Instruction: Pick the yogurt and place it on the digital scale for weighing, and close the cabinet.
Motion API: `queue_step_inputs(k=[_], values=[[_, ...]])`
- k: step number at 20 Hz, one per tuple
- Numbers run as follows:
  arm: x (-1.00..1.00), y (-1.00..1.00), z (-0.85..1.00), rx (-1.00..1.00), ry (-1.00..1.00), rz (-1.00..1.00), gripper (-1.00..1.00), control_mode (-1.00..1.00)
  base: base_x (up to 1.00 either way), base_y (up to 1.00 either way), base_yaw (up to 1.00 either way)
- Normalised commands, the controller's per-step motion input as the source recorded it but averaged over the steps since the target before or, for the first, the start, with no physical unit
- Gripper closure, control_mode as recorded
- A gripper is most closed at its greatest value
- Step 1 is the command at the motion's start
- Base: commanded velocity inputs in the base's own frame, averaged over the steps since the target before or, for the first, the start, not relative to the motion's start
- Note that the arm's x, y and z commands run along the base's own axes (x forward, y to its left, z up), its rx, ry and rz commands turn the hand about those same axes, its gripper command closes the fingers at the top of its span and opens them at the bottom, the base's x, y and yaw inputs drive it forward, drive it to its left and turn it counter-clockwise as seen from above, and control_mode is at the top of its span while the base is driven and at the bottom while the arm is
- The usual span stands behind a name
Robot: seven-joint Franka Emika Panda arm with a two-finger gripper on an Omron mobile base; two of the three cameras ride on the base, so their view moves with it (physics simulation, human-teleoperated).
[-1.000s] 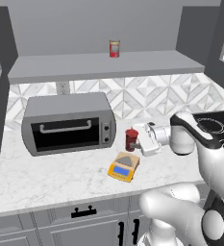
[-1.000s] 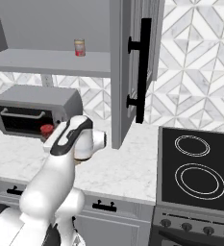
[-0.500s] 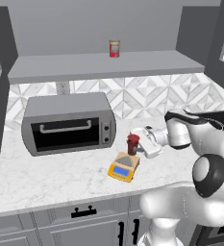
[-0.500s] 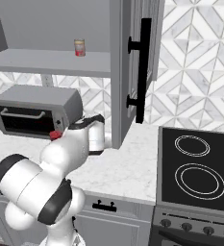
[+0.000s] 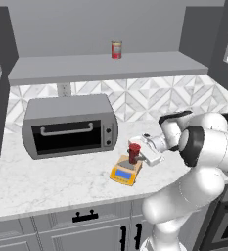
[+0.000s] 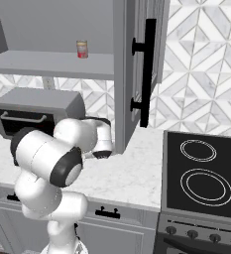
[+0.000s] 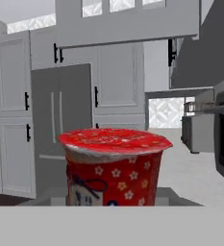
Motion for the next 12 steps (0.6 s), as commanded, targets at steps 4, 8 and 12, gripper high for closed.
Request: queue_step_inputs(k=[4, 8, 12], values=[[0.19, -0.04, -0.32, 0.00, 0.00, 0.05, 1.00, -1.00, 0.00, 0.00, 0.00], [0.20, 0.00, -0.30, 0.00, 0.00, 0.02, 1.00, -1.00, 0.00, 0.00, 0.00], [0.33, 0.04, -0.27, 0.00, 0.00, 0.00, 1.00, -1.00, 0.00, 0.00, 0.00]])
